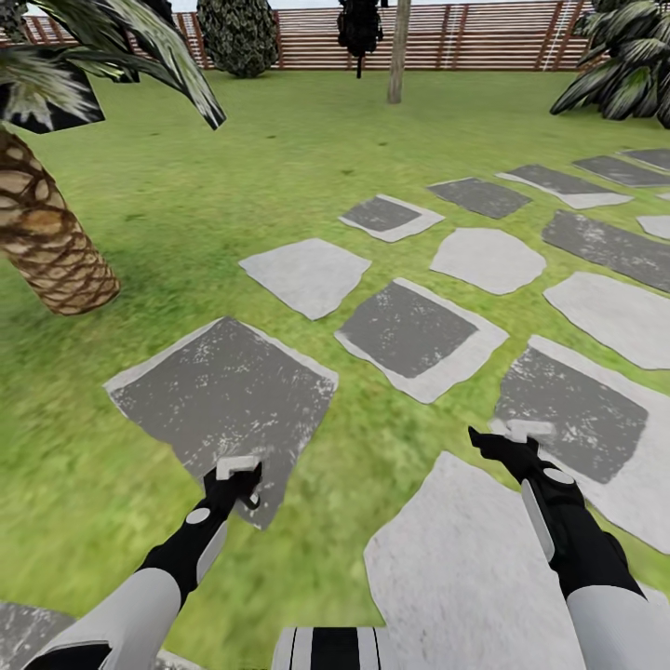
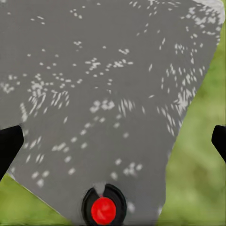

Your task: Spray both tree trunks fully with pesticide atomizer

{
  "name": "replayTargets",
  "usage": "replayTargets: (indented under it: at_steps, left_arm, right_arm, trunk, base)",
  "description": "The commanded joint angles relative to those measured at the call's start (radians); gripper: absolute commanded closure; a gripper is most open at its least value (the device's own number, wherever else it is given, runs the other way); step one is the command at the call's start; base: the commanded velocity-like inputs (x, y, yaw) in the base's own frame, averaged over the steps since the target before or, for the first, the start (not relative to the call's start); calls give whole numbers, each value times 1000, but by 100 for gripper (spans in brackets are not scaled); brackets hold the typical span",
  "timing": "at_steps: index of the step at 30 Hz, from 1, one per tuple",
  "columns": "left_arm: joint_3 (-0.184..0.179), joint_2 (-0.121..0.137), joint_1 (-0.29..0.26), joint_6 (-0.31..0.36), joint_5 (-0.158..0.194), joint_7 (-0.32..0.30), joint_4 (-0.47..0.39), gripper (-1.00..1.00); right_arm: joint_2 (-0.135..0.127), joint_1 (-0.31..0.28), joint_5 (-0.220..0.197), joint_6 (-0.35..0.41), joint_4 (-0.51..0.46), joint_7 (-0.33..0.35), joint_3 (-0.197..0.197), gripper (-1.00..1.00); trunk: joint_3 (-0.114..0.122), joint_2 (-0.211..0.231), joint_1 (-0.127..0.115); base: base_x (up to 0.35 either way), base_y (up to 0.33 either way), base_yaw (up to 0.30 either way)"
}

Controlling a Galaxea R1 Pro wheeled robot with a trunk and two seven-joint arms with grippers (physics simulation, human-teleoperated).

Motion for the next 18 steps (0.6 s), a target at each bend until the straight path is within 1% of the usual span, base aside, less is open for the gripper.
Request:
replayTargets:
  at_steps: [1,3,7,14,18]
  left_arm:
    - [0,0,0,0,0,0,0,-100]
    - [0,1,0,0,0,0,0,-100]
    - [0,0,0,0,2,0,0,-100]
    - [0,0,-1,-1,3,1,1,-100]
    - [1,-2,-1,-6,4,2,0,-100]
  right_arm:
    - [0,0,0,0,0,0,0,-100]
    - [0,0,0,0,0,0,0,-100]
    - [0,0,1,0,0,0,-1,-100]
    - [0,0,1,0,0,0,-1,-100]
    - [0,0,1,0,0,0,-1,-100]
  trunk:
    - [-1,0,0]
    - [-3,0,0]
    - [-3,0,0]
    - [-37,-2,3]
    - [-43,-2,3]
  base:
    - [0,0,227]
    - [0,0,162]
    - [0,0,52]
    - [0,0,5]
    - [0,0,0]
